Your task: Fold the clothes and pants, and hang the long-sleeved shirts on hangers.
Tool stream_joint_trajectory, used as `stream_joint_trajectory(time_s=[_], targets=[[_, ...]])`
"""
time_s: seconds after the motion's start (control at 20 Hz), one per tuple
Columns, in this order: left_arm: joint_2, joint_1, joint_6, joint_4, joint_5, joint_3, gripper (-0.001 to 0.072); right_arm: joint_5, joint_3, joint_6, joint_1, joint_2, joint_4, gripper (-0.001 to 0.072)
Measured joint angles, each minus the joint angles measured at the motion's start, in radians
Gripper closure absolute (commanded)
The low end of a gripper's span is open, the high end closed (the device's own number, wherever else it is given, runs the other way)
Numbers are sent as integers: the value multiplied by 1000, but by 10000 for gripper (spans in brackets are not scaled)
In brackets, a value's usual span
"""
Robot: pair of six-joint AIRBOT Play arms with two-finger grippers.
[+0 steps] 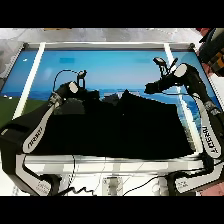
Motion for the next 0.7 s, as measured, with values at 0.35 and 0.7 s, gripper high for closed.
stream_joint_trajectory(time_s=[0.35, 0.7], targets=[[-33, -10, -24, 36, 16, 0, 695, 8, 0, 29, -54, 112, -37, 406], [35, 6, 24, 49, 51, 90, 695, 44, -2, 27, -279, 217, -149, 632]])
